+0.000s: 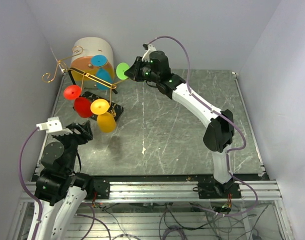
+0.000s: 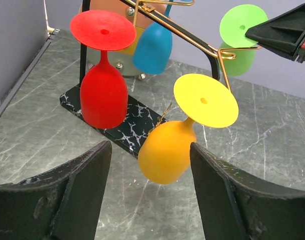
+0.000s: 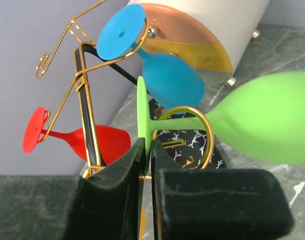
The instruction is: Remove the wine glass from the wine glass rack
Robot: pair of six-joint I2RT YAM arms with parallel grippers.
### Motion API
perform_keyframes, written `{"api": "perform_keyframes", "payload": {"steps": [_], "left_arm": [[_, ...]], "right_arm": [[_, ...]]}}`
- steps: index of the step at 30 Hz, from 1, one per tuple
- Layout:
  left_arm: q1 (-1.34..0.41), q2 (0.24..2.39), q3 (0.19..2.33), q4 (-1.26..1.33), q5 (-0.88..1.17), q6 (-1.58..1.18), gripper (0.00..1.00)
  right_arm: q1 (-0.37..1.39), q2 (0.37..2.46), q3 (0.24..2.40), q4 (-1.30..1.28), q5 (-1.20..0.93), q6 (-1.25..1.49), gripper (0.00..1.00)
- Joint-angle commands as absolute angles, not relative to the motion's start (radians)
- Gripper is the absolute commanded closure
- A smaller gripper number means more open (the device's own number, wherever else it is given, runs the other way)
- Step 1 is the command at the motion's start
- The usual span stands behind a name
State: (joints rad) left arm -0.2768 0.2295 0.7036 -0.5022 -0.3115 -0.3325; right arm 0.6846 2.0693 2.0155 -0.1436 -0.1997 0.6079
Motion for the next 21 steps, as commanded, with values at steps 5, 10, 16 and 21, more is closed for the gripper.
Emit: {"api": "perform_keyframes", "payload": {"steps": [5, 10, 16, 21], "left_arm": [[-0.281, 0.231, 0.724, -0.491, -0.313, -0.327, 0.25], [-0.280, 0.231, 0.724, -0.492, -0.313, -0.327, 0.25], [-0.280, 0.233, 0.724, -0.492, -0.314, -0.328, 0.25], [-0.279, 0.236, 0.724, -0.491, -0.312, -0.328, 0.25]], "right_arm": [[0.667, 1.926, 1.890, -0.025, -0.095, 0.671, 0.98], [0.630, 1.865, 1.786, 0.077, -0.126, 0.754, 0.99], [0.577, 1.864, 1.744, 0.152, -0.301, 0.889, 0.99], [0.568, 1.882, 1.753, 0.194, -0.405, 0.955, 1.00]]}}
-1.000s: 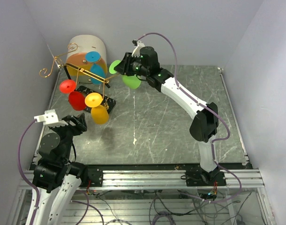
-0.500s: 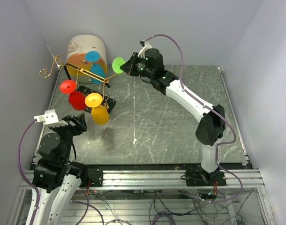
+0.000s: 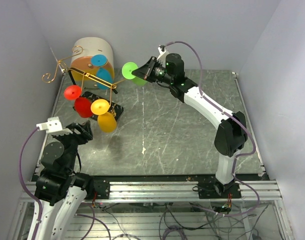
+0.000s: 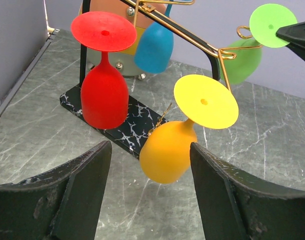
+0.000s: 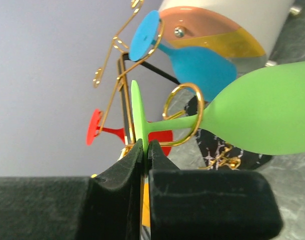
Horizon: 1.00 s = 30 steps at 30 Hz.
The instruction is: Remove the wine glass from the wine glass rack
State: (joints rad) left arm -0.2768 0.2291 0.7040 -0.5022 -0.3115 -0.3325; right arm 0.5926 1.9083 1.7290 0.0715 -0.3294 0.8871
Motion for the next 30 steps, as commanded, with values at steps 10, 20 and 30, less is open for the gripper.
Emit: {"api": "perform_keyframes", "payload": {"steps": [10, 20, 30], "left_arm": [[-0.280, 0.235, 0.724, -0.492, -0.313, -0.328, 0.25], [-0.280, 0.236, 0.724, -0.491, -0.311, -0.328, 0.25], [-0.280, 0.234, 0.724, -0.492, -0.311, -0.328, 0.25]], "right_arm": [[0.570, 1.959, 1.842, 0.192, -0.508, 1.004, 1.00], [0.584, 1.979, 1.853, 0.163, -0.525, 0.997, 0.99], [0.584, 1.994, 1.889, 0.060, -0.462, 0.964, 1.00]]}}
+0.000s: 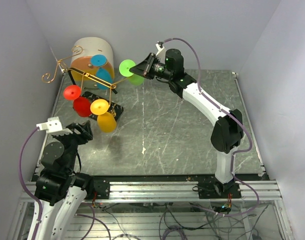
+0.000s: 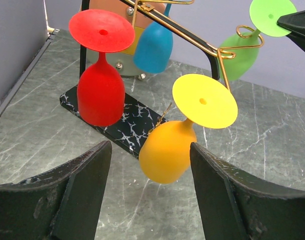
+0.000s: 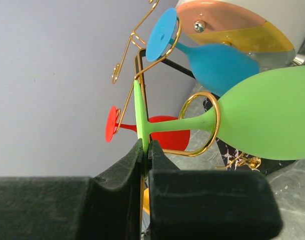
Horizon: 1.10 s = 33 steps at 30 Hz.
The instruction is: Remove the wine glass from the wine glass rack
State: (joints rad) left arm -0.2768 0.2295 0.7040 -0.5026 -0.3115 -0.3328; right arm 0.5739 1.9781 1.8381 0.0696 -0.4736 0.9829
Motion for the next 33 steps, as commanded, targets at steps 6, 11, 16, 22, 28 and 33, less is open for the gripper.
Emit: {"api": "perform_keyframes", "payload": {"steps": [6, 11, 16, 22, 28, 33], "left_arm": [[-0.280, 0.234, 0.726, -0.493, -0.313, -0.328, 0.25], [-0.280, 0.233, 0.726, -0.492, -0.314, -0.328, 0.25], [-0.280, 0.233, 0.725, -0.492, -0.314, -0.328, 0.25], [-0.279, 0.231, 0.725, -0.493, -0.314, -0.328, 0.25], [-0.280, 0.233, 0.726, -0.492, -0.313, -0.328, 0.25], [-0.278, 0.232, 0.724, -0.493, -0.313, -0.328, 0.25]], "right_arm": [[0.584, 2.013, 1.904, 0.033, -0.453, 0.962, 1.00], [0.583, 2.008, 1.877, 0.033, -0.431, 0.956, 1.00], [0.582, 2.002, 1.864, 0.039, -0.431, 0.960, 1.00], [0.583, 1.984, 1.836, 0.037, -0.428, 0.950, 1.00], [0.583, 1.976, 1.805, 0.058, -0.441, 0.953, 1.00], [0.586, 1.976, 1.818, 0.069, -0.472, 0.954, 1.00]]}}
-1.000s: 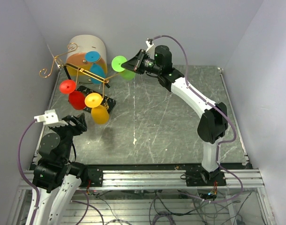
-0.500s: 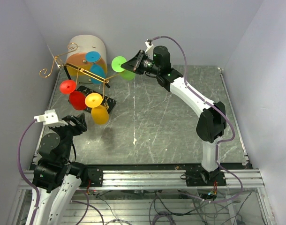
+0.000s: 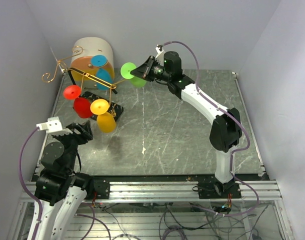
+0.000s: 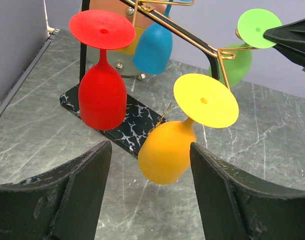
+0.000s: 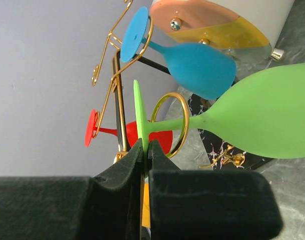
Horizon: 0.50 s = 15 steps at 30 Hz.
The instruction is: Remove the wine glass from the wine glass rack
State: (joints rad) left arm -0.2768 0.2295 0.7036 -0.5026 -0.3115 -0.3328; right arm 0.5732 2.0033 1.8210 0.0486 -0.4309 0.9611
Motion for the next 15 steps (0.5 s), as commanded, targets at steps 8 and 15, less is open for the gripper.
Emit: {"api": "perform_keyframes", "payload": {"steps": [8, 15], "left_arm": [[-0.280, 0.235, 0.724, -0.493, -0.313, -0.329, 0.25], [-0.279, 0.234, 0.726, -0.492, -0.314, -0.330, 0.25]], "right_arm": [[0.609, 1.975, 1.824, 0.071, -0.489, 0.956, 1.00], [0.630, 1.982, 1.840, 0.046, -0.480, 0.937, 1.00]]}}
